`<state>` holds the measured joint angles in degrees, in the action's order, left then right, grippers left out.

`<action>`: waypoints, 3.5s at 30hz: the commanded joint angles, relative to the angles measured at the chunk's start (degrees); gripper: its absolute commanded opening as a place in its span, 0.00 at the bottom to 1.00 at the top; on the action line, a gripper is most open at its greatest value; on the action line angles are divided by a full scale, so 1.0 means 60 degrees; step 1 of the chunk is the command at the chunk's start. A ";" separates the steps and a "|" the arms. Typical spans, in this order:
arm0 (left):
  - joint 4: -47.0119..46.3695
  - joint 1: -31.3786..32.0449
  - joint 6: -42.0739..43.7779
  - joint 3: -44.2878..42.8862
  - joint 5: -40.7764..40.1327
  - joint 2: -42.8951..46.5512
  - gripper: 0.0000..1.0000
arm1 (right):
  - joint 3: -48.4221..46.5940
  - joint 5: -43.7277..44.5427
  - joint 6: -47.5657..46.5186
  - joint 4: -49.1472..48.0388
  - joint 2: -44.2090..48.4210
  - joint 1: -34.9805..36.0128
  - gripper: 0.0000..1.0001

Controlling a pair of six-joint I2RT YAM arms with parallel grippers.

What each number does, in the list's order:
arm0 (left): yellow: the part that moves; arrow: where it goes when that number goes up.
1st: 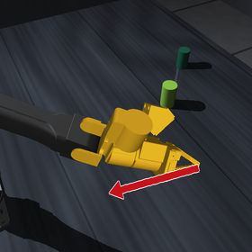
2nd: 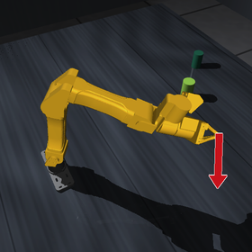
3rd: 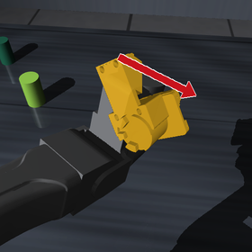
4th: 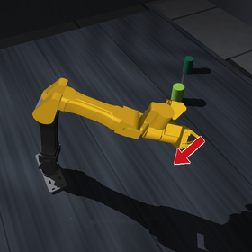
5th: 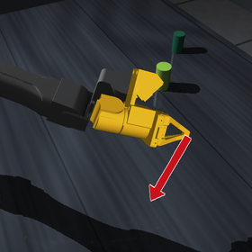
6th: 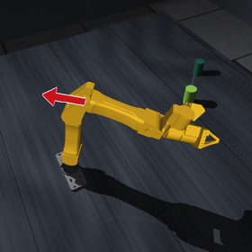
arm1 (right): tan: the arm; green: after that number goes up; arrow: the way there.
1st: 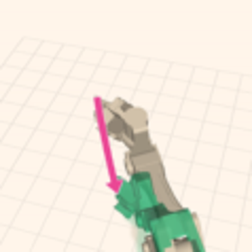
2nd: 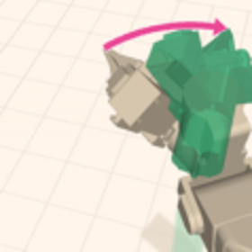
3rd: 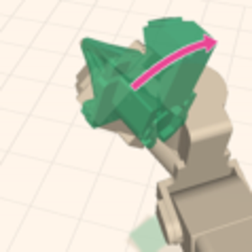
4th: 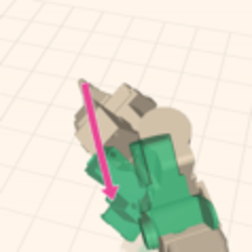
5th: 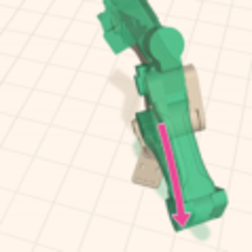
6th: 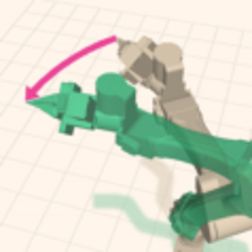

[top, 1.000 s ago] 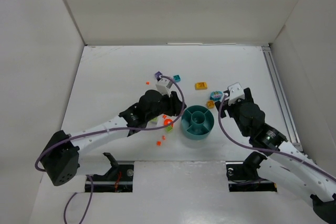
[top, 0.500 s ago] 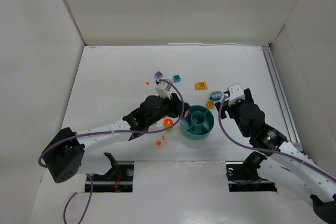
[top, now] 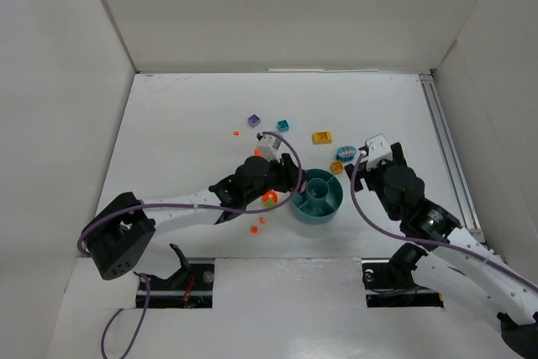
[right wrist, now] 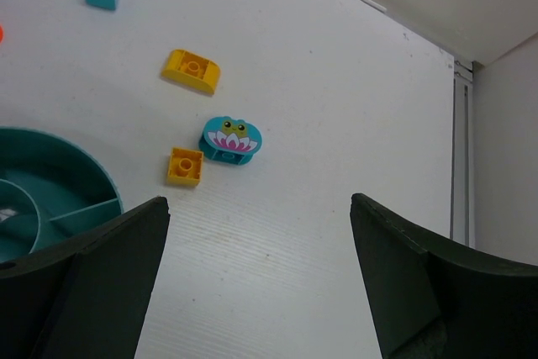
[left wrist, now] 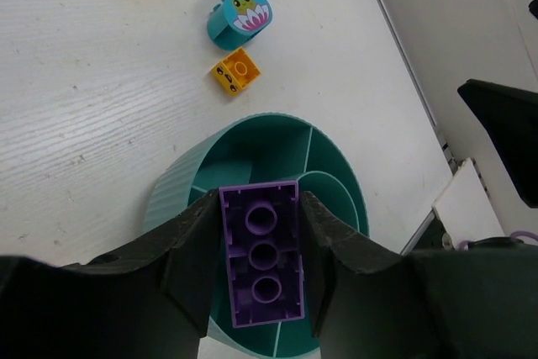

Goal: Sort the legos into containers by color

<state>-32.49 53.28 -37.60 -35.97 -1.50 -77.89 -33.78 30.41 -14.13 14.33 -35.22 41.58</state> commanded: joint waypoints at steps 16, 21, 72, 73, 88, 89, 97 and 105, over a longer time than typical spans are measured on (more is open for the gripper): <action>0.1339 -0.0234 0.0071 -0.0579 -0.1623 0.1437 0.91 | -0.0024 0.0248 0.0172 -0.0059 0.0201 -0.0046 0.96; 0.4121 -0.1991 0.0173 -0.2119 -0.2373 0.0752 1.00 | -0.0024 0.0336 0.0172 -0.0059 0.0027 -0.0046 1.00; 0.8037 -0.4587 0.0979 -1.0970 -0.2299 -0.8480 0.34 | -0.3131 0.0571 0.1462 0.1421 -0.5775 -0.3371 0.94; 0.8037 -0.4587 0.0979 -1.0969 -0.2299 -0.8392 0.29 | -0.3130 0.0571 0.1462 0.1421 -0.5688 -0.3371 0.94; 0.5153 -0.3959 0.1448 -0.6607 -0.0454 -0.3535 0.13 | -0.1945 0.0059 0.1462 0.1435 -0.3785 -0.3371 0.93; 0.5006 -0.3653 0.1448 -0.5878 -0.0454 -0.3165 0.13 | -0.1856 0.0058 0.1462 0.1435 -0.3406 -0.3371 0.93; 0.4026 -0.1441 0.0761 -0.2958 -0.0861 -0.0161 0.17 | -0.1183 -0.0294 0.1286 0.1523 -0.1851 -0.3180 0.93; 0.3425 -0.0091 0.0263 -0.2106 -0.0967 0.0574 0.19 | -0.0991 -0.0294 0.1198 0.1611 -0.1351 -0.3093 0.93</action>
<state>-7.31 52.38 -33.91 -49.06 -7.09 -76.25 -40.01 28.99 -6.46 24.21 -44.36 22.57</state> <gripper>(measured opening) 0.358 0.931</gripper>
